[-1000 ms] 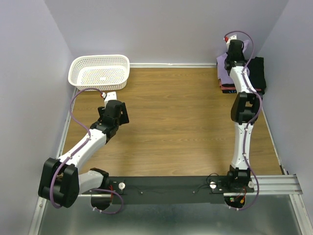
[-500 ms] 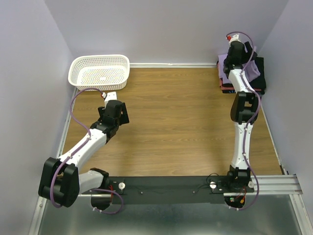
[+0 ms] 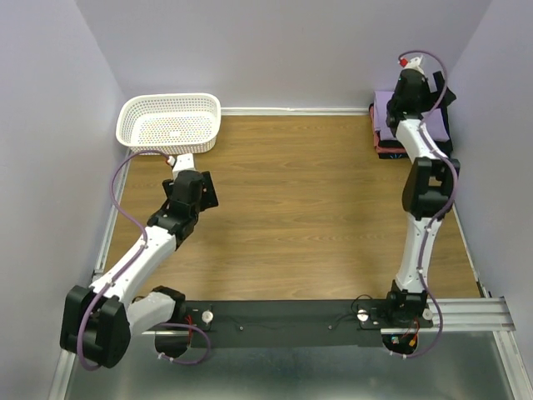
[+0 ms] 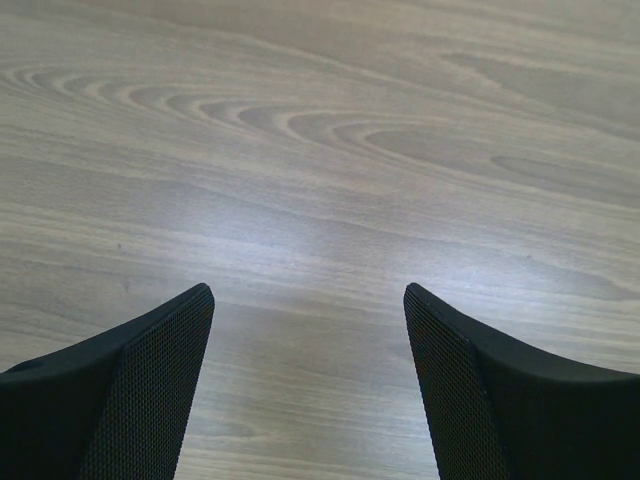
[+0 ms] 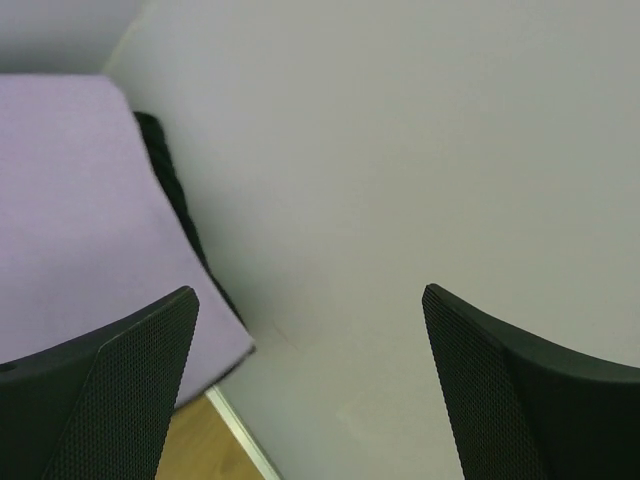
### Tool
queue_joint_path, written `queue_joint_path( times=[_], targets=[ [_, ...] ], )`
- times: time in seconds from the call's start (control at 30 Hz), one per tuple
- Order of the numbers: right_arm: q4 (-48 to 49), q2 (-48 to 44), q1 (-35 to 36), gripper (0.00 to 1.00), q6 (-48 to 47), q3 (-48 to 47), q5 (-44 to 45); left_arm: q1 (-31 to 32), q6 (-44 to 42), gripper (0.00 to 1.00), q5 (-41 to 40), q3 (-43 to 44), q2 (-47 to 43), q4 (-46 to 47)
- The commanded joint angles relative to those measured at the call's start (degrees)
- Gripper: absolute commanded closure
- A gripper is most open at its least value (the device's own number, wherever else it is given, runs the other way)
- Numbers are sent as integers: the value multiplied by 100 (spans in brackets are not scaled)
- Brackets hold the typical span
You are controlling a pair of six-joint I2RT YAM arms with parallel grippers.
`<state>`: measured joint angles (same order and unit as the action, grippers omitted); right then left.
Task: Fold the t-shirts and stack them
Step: Neatly place the folded tshirt to the corner
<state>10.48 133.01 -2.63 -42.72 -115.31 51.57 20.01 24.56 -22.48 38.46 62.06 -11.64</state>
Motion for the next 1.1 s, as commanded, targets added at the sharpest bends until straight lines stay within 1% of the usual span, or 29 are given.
queue_joint_path(
  times=[0.0,0.03,0.1,0.13,0.2,0.23,0.27,0.33,0.37,0.4,0.43,0.47,0.5,0.57,0.6,0.63,0.67,0.7,0.73,0.77,0.83,0.87,0.9,0.97,1.0,1.07],
  targets=[
    [-168,-1363,96,0,807,578,3,38,14,15,-195,39,-501,188],
    [-491,-1827,114,0,1201,788,-111,29,5,15,-221,30,-598,197],
    [-1028,-2268,140,0,1747,895,-304,29,5,15,-222,13,-897,206],
    [-1640,-2688,149,0,2298,965,-532,29,5,15,-230,13,-1002,215],
    [-2179,-3174,158,0,2889,1193,-796,29,-4,15,-266,-5,-1326,232],
    [-2747,-3376,158,0,3188,1256,-928,29,-21,15,-274,-22,-1424,241],
    [-3023,-3865,158,0,3730,1317,-1217,29,-21,15,-283,-22,-1529,267],
    [-3445,-4403,158,0,4173,1773,-1517,29,-30,15,-353,-40,-1820,276],
    [-3543,-4937,158,0,4523,1975,-1849,29,-30,15,-432,-49,-1925,276],
    [-3596,-5256,158,0,4683,2160,-1957,29,-39,14,-467,-58,-2117,267],
    [-3675,-5537,158,0,4903,2562,-2254,29,-39,14,-529,-84,-2232,250],
    [-3711,-6115,158,0,5000,2731,-2405,29,-39,14,-555,-84,-2338,224],
    [-3763,-6390,158,0,5289,3133,-2650,29,-56,14,-678,-67,-2574,206],
    [-3764,-6952,158,0,5388,3505,-3020,29,-48,14,-819,-23,-2830,110],
    [-3773,-7199,158,0,5466,3706,-3100,29,-47,14,-915,12,-3110,57],
    [-3790,-7723,158,0,5563,4065,-3318,29,-56,14,-1116,65,-3260,13],
    [-3782,-7955,158,0,5564,4269,-3433,29,-82,14,-1214,74,-3419,-57],
    [-3781,-8183,158,0,5573,4445,-3548,29,-117,14,-1319,65,-3742,-66],
    [-3781,-8673,158,0,5573,4621,-3627,29,-161,14,-1399,22,-3893,-67],
    [-3781,-8878,201,0,5538,5005,-3741,29,-231,14,-1573,-22,-4208,-58],
    [-3773,-9439,237,0,5520,5394,-3655,29,-311,13,-1698,-171,-4500,-32],
    [-3764,-9617,254,0,5529,5735,-3611,29,-363,13,-1724,-207,-4649,-31],
    [-3746,-9766,255,0,5537,5930,-3558,29,-373,3,-1742,-242,-4886,-40],
    [-3703,-10171,255,0,5538,6238,-3514,29,-373,2,-1751,-312,-5115,-49],
    [-3668,-10285,255,0,5520,6570,-3514,21,-390,1,-1760,-356,-5308,-40],
    [-3527,-10610,368,0,5441,6853,-3435,29,-478,1,-1786,-523,-5450,160]
  ],
)
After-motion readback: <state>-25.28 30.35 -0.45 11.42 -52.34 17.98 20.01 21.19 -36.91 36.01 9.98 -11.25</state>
